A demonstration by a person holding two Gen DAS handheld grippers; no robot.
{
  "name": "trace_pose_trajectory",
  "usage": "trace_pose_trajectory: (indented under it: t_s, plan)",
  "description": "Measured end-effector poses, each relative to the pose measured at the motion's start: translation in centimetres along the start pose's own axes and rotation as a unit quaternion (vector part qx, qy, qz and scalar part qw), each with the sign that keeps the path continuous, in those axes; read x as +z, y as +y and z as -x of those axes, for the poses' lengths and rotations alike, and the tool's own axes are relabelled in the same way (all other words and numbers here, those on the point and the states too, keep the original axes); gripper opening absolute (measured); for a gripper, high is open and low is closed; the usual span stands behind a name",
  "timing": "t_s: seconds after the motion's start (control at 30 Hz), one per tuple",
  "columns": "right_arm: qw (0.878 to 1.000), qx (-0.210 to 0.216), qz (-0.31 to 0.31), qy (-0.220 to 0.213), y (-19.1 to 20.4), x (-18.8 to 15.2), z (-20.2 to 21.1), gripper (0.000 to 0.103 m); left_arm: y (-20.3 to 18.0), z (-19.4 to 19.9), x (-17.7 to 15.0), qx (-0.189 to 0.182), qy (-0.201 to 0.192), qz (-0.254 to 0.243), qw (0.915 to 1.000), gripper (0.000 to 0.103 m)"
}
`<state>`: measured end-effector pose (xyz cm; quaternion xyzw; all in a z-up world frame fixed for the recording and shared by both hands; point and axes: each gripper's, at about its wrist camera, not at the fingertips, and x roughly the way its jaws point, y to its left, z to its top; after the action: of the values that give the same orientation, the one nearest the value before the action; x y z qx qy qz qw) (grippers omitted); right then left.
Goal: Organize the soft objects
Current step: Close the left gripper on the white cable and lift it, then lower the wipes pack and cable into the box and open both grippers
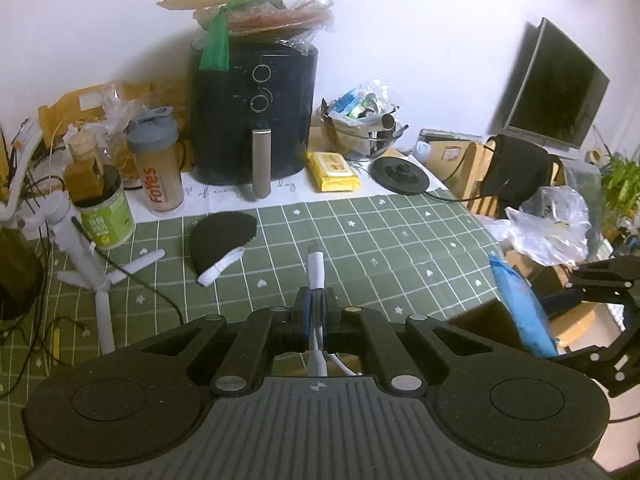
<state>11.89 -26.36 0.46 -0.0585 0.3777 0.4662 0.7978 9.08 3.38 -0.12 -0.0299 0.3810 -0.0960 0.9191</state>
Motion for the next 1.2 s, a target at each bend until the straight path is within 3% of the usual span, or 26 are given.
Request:
trace_pose_trajectory:
  t_s: [0.17,0.23,0.3,0.33,0.6,0.73,0.93,0.97,1.0,1.07,1.2]
  plan:
    - [0.999,0.022,0.048,0.014,1.1,0.2,-0.2,0.070,-0.6,0.9,-1.1,0.003,0.002,0.013,0.9999,0.005]
    - [0.997,0.013,0.076,0.025,1.9,-0.1,-0.7,0.081,-0.7,1.2,-1.4,0.005,0.002,0.018,0.9998,0.005]
    - [0.995,0.013,0.094,0.027,2.5,-0.6,-0.9,0.101,-0.7,1.5,-1.8,0.007,0.003,0.025,0.9997,0.005]
    - [0.995,0.014,0.093,0.025,2.6,-0.9,-0.8,0.103,-0.7,1.7,-1.9,0.008,0.003,0.028,0.9996,0.005]
    - [1.000,0.002,0.006,0.007,1.1,-1.9,0.0,0.103,-1.3,2.7,-3.3,0.011,0.011,0.042,0.9990,0.005]
    - [0.999,-0.025,-0.024,-0.007,0.6,-2.2,0.6,0.103,-1.9,3.2,-3.4,0.008,0.009,0.041,0.9991,0.005]
    - [0.998,-0.053,-0.044,0.015,0.5,-2.3,0.3,0.103,-2.4,3.2,-3.9,0.006,0.015,0.040,0.9991,0.006]
    - [0.997,-0.054,-0.046,0.016,0.6,-2.4,0.3,0.103,-2.6,2.9,-4.1,0.008,0.023,0.036,0.9991,0.012]
    - [0.997,-0.055,-0.048,0.015,0.7,-2.5,0.3,0.103,-2.7,2.5,-4.4,0.013,0.036,0.034,0.9987,0.027]
    - [0.997,-0.061,-0.053,0.016,0.9,-2.7,0.3,0.103,-2.7,2.1,-4.8,0.017,0.052,0.036,0.9978,0.045]
    - [0.993,-0.096,-0.056,0.028,1.3,-2.9,0.0,0.103,-2.7,2.1,-5.7,0.020,0.066,0.047,0.9965,0.047]
